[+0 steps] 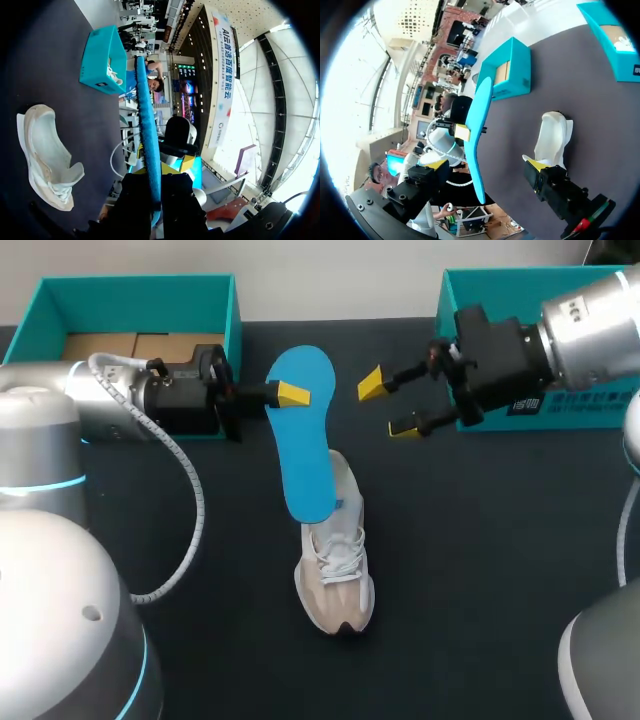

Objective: Take the shoe out of the shoebox, open the shoe tongue, remove and reinsert the insole, then place the shoe into the shoebox

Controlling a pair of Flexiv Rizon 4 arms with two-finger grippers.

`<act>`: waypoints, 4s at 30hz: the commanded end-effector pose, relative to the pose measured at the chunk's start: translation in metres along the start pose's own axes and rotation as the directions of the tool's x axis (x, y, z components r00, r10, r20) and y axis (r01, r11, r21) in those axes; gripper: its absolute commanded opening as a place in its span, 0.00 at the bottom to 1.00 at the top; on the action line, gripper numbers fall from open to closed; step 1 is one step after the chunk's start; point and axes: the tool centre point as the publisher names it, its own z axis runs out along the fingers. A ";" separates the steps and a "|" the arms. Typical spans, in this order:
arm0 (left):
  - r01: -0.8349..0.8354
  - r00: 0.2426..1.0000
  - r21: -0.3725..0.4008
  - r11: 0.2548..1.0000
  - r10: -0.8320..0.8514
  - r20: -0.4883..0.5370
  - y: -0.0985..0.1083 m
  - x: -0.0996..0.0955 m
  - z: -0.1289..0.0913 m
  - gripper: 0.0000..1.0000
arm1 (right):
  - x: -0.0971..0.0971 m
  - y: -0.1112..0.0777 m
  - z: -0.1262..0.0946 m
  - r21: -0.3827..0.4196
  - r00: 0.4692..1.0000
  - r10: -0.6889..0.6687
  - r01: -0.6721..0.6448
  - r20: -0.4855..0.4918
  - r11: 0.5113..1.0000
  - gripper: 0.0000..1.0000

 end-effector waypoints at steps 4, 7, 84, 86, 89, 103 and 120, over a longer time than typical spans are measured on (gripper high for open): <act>0.000 1.000 0.000 1.000 0.000 0.003 0.001 0.000 0.000 0.00 | -0.007 0.000 0.005 -0.011 0.977 -0.004 0.001 -0.212 1.000 1.00; 0.000 1.000 0.000 1.000 0.000 0.003 0.001 0.000 0.000 0.00 | -0.008 0.000 0.005 -0.006 0.977 -0.003 0.002 -0.215 1.000 1.00; -0.733 -0.667 -0.084 -0.675 0.738 -0.104 -0.025 0.012 -0.012 0.00 | -0.006 0.007 0.006 -0.011 0.974 -0.001 -0.001 -0.225 1.000 1.00; -0.678 -0.718 -0.115 -0.726 0.688 -0.107 -0.026 0.007 -0.013 0.00 | -0.006 0.007 0.006 -0.011 0.974 -0.001 -0.001 -0.225 1.000 1.00; -0.605 -0.776 -0.138 -0.784 0.619 -0.119 -0.025 0.008 -0.011 0.00 | -0.006 0.007 0.006 -0.011 0.974 -0.001 -0.001 -0.225 1.000 1.00; -0.145 -0.976 -0.201 -0.969 0.173 -0.130 -0.023 -0.003 -0.014 0.00 | -0.006 0.007 0.006 -0.011 0.974 -0.001 -0.001 -0.225 1.000 1.00; -0.074 -0.987 -0.201 -0.977 0.100 -0.122 -0.027 -0.005 -0.017 0.00 | -0.006 0.007 0.006 -0.011 0.974 -0.001 -0.001 -0.225 1.000 1.00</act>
